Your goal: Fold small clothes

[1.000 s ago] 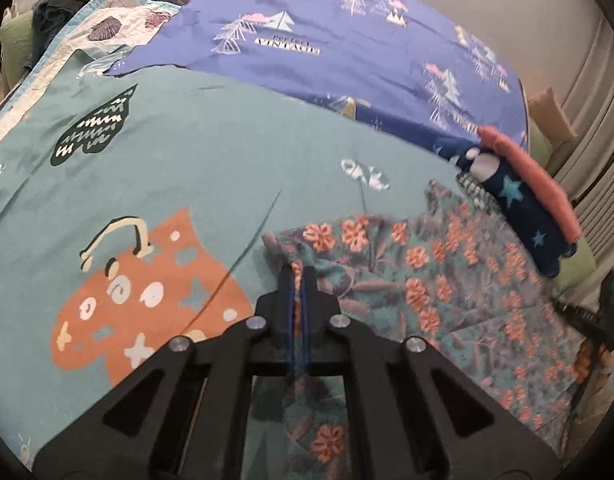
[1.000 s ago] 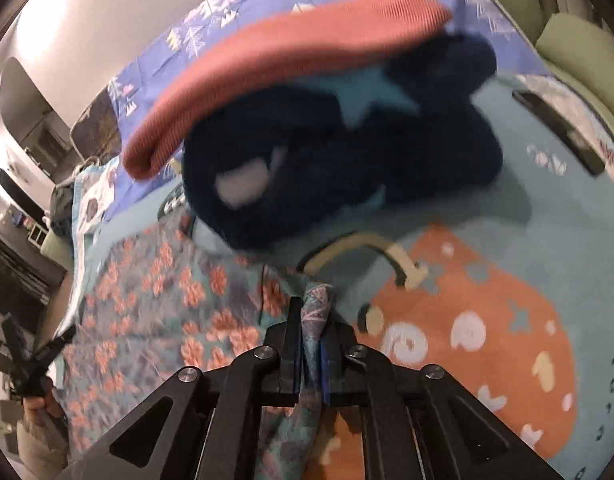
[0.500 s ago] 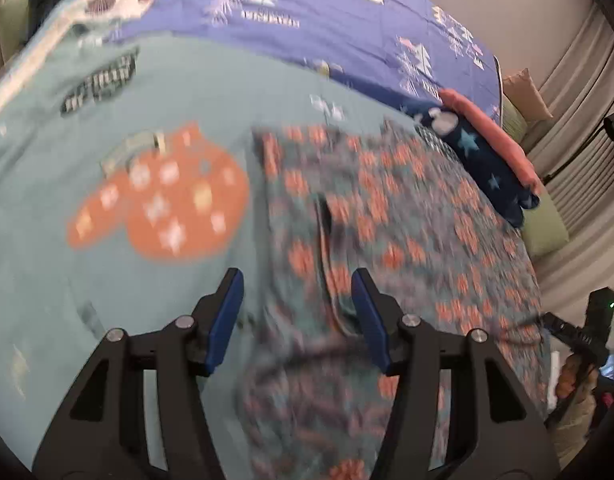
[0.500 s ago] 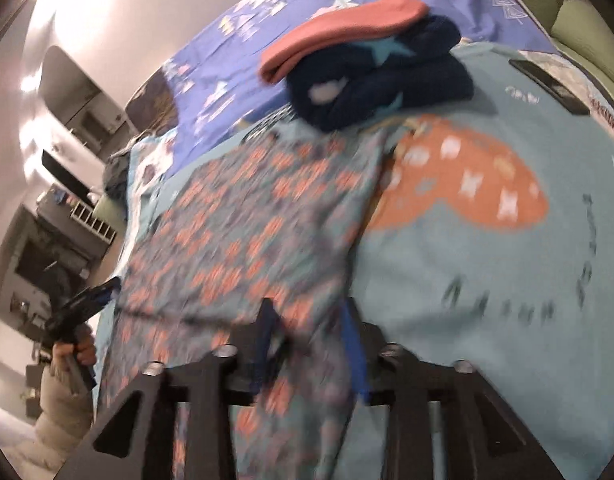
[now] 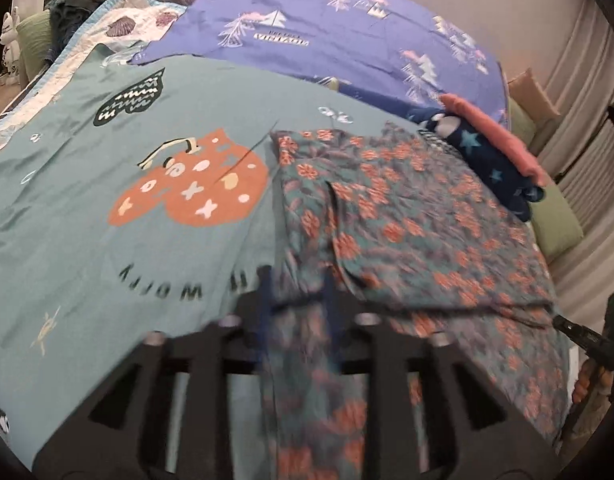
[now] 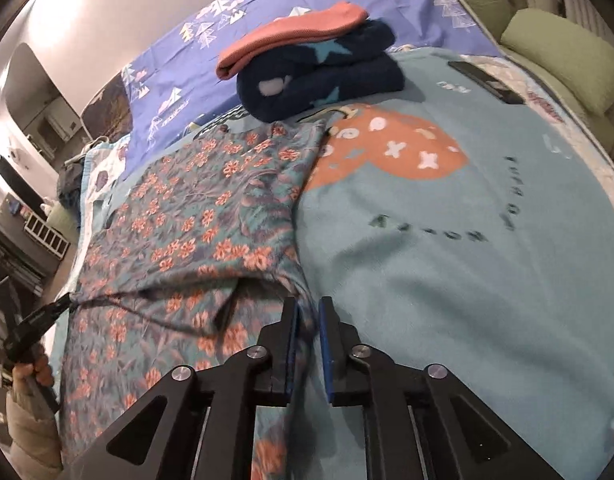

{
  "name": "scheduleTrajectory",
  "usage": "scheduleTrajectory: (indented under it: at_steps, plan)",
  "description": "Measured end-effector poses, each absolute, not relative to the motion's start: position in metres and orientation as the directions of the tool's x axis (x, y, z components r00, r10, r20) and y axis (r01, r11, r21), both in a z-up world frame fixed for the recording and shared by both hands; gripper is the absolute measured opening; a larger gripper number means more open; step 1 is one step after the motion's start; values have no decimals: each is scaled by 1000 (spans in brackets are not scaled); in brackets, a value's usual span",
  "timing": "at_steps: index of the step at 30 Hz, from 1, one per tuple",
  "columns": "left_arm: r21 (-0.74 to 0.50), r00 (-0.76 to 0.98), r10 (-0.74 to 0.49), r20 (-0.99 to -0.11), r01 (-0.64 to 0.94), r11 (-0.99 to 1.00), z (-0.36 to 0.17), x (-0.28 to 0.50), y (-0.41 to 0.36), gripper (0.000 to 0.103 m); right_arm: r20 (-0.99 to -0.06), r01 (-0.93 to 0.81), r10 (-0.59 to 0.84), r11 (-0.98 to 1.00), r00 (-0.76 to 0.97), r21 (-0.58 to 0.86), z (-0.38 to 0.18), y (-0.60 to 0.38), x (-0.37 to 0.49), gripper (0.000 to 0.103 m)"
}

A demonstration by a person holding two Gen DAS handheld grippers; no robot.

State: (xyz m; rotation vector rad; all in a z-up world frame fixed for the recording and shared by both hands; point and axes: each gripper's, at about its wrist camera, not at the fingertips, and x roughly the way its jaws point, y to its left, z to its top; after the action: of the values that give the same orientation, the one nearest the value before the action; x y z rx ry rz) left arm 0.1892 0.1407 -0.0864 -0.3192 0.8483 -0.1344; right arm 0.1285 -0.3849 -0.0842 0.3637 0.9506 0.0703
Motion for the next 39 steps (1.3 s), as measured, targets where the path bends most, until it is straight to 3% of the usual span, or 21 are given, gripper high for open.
scheduleTrajectory:
  at_steps: [1,5,13,24,39]
  plan:
    - [-332,665,-245,-706,-4,943,-84,176,142,48,-781,100,209,940,589,327,-82,-385,124,14]
    - [-328,644,-267,-717,26,944,-89,138,145,53,-779,78,232,938,583,338,-81,-385,97,17]
    - [-312,613,-296,-733,83,946,-104,78,147,53,-770,15,299,928,564,371,-89,-373,43,27]
    - [-267,630,-301,-716,152,952,-107,16,138,53,-759,28,288,927,583,373,-90,-366,-20,27]
    - [-374,606,-441,-662,243,895,-115,-91,150,53,-685,6,424,848,592,530,-111,-377,-148,29]
